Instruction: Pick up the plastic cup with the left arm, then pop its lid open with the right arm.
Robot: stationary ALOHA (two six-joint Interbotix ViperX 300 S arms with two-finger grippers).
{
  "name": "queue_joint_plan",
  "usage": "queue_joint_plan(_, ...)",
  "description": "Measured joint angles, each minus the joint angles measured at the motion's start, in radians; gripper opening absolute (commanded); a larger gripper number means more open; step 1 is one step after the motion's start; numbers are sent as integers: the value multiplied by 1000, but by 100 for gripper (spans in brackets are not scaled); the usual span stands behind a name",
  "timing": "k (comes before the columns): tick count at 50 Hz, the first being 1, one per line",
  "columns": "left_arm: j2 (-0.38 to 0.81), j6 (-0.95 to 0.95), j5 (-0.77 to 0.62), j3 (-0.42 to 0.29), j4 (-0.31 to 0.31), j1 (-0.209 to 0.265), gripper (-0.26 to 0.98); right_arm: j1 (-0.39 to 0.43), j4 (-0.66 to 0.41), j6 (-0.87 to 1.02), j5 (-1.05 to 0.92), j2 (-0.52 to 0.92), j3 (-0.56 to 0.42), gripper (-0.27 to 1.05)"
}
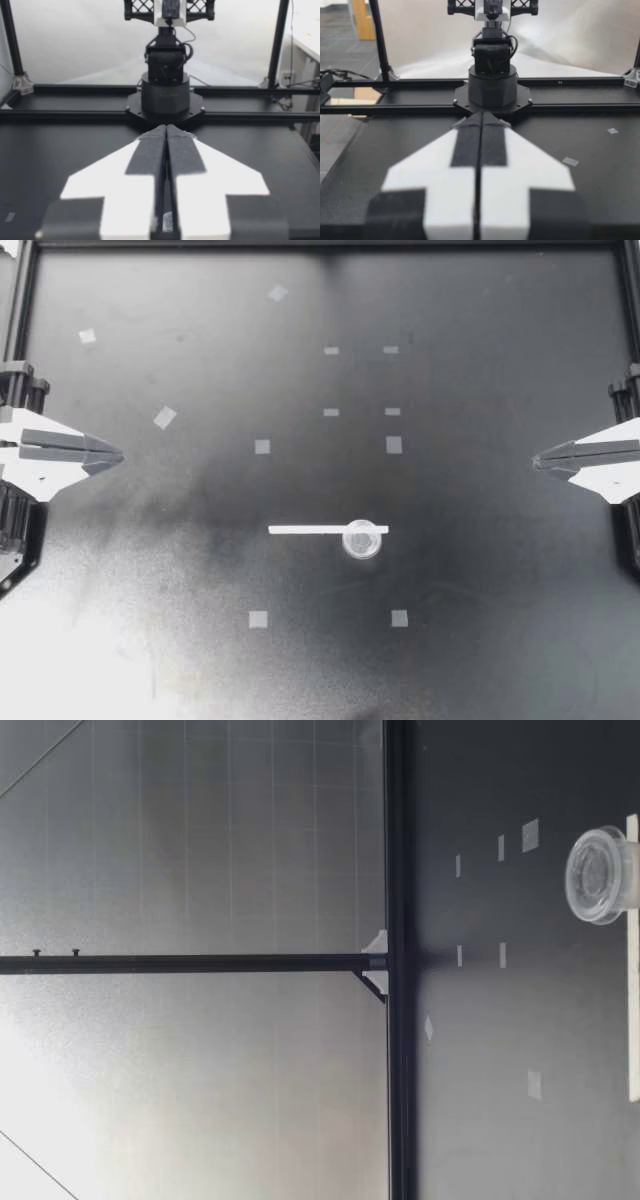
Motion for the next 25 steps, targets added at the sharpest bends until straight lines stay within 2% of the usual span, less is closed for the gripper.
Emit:
queue_joint_plan(4,-35,18,5,26,2,12,-10,0,0,-2,12,-5,0,-9)
queue_joint_plan(10,-63,21,32,21,0,21,-11,0,0,6,106,-18,-28,-9)
queue_joint_plan(14,-52,17,100,-14,-3,21,-11,0,0,5,193,-14,-81,-9)
queue_joint_plan(19,18,8,209,-83,-6,21,-11,0,0,6,285,23,-156,-9)
queue_joint_plan(25,158,9,245,-143,-8,21,-11,0,0,8,357,127,-225,-9)
